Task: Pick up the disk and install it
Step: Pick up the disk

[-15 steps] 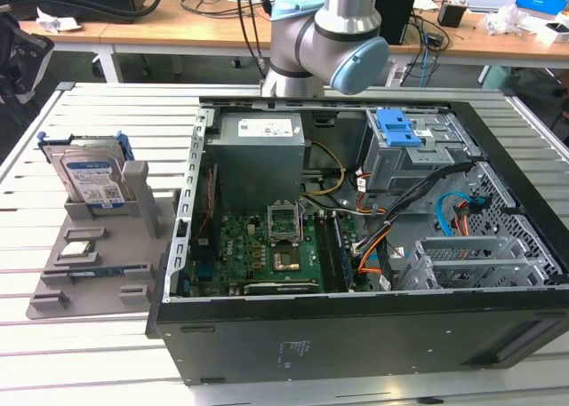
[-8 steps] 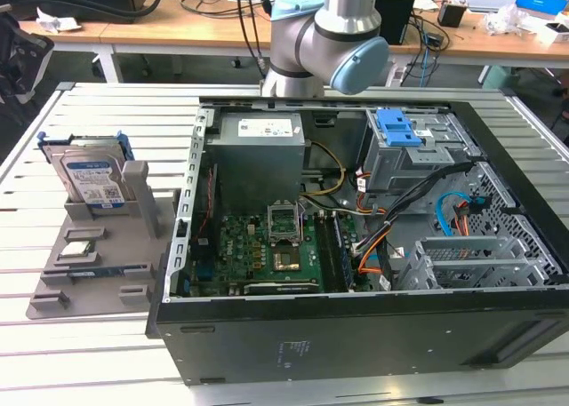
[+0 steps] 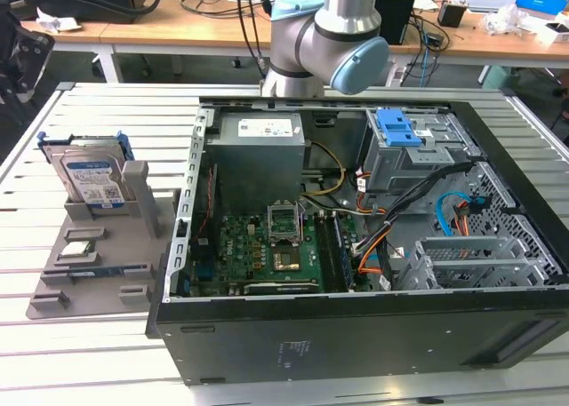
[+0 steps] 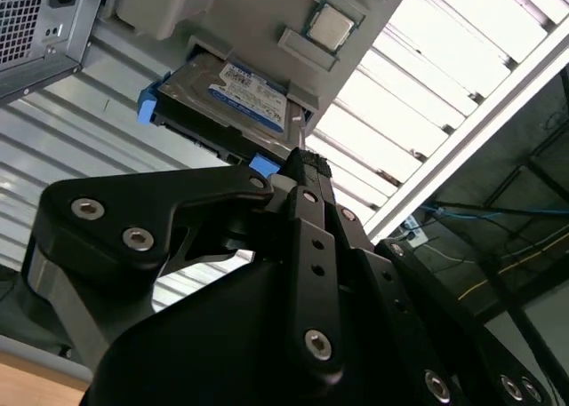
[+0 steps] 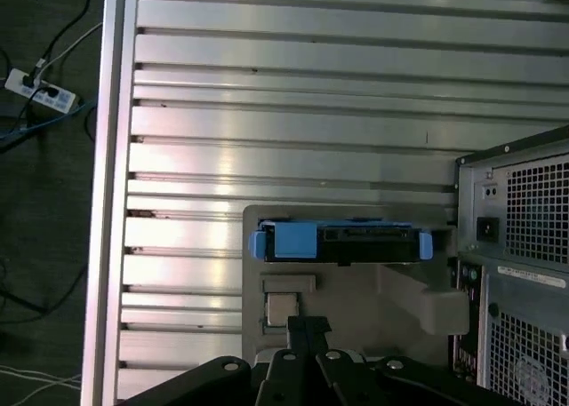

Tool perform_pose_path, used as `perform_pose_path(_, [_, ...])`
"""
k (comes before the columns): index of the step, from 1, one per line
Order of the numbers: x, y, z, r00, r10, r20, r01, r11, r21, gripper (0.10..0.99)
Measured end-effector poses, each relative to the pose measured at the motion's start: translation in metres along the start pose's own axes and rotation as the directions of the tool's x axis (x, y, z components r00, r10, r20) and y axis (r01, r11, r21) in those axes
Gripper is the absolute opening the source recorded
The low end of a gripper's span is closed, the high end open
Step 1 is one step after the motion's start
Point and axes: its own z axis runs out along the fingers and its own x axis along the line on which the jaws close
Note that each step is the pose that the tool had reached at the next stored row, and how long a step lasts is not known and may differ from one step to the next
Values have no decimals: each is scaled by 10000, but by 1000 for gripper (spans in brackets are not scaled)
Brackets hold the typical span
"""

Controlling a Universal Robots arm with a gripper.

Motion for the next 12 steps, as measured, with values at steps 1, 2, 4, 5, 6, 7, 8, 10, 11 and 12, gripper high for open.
perform_pose_path(1, [0, 0, 0, 9999, -151, -7, 151, 9999, -4, 106])
perform_pose_path(2, [0, 0, 0, 9997, -256, -12, 256, 9997, -6, 106])
perform_pose_path(4, [0, 0, 0, 9980, -638, -29, 638, 9980, -15, 106])
perform_pose_path(5, [0, 0, 0, 9962, -873, -39, 873, 9962, -22, 106])
perform_pose_path(6, [0, 0, 0, 9940, -1096, -49, 1096, 9940, -28, 106])
perform_pose_path(7, [0, 0, -1, 9927, -1206, -54, 1205, 9927, -31, 106])
perform_pose_path(8, [0, 0, -1, 9918, -1278, -57, 1278, 9918, -33, 106])
perform_pose_path(10, [0, 0, 0, 9874, -1584, -69, 1583, 9874, -42, 106])
perform_pose_path(11, [0, 0, 0, 9860, -1668, -72, 1668, 9860, -45, 106])
perform_pose_path(12, [0, 0, 0, 9847, -1739, -76, 1738, 9848, -47, 106])
